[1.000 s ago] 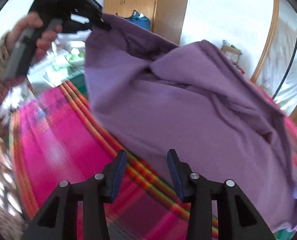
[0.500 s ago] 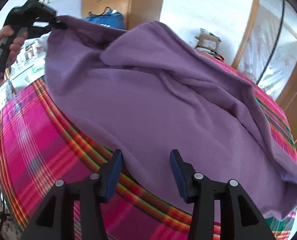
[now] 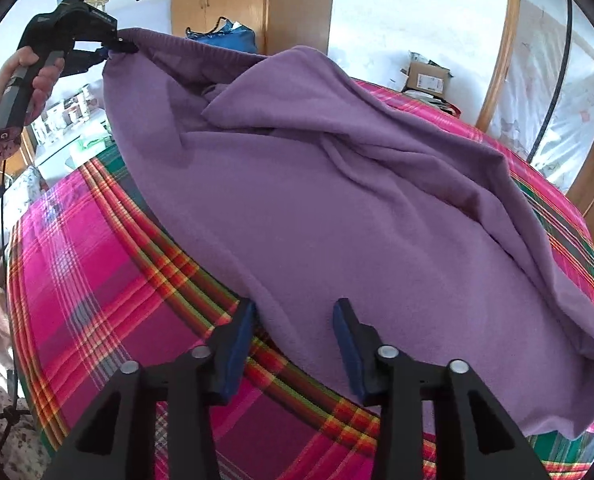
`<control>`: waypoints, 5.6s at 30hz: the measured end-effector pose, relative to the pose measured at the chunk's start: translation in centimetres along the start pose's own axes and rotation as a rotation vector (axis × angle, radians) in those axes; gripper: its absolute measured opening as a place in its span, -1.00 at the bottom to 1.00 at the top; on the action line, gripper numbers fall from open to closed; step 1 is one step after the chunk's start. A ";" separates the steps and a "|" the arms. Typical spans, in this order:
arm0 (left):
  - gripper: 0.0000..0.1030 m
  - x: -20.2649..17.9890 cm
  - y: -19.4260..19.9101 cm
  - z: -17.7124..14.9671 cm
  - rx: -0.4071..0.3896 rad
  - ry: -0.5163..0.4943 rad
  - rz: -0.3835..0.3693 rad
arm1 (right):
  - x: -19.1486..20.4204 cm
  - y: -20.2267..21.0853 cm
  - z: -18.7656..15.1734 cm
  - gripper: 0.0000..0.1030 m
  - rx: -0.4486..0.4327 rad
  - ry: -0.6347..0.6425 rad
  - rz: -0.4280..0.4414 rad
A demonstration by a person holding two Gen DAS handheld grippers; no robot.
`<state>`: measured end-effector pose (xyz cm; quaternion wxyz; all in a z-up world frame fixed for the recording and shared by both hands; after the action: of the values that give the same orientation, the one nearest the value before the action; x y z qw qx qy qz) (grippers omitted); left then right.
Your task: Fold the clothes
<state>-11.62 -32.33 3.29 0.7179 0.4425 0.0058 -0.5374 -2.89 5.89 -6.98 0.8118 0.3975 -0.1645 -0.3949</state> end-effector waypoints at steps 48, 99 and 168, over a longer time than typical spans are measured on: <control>-0.82 5.1 6.6 -19.8 0.189 0.209 -0.083 | -5.7 15.3 -9.4 -0.93 -0.153 -0.249 -0.298; -0.76 7.4 8.4 -23.3 0.213 0.230 -0.102 | -2.4 15.8 -14.8 -0.95 -0.009 -0.243 -0.205; -0.75 6.4 8.5 -22.9 0.217 -0.031 -0.095 | 1.1 -7.0 16.7 -0.49 0.212 -0.294 0.225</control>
<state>8.41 -22.29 -8.39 0.6396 0.5085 -0.0427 -0.5750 -15.45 -6.10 -1.94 0.7717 0.3978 -0.3650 -0.3362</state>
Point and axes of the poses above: each gripper's, at about its wrist camera, not at the fingertips, and y roughly against the way its jaws point, x to its left, z to its top, the point moved 8 cm from there along -y, roughly the way its jaws point, and after that the axes turned 1 degree about -y, right-handed, at the moved point
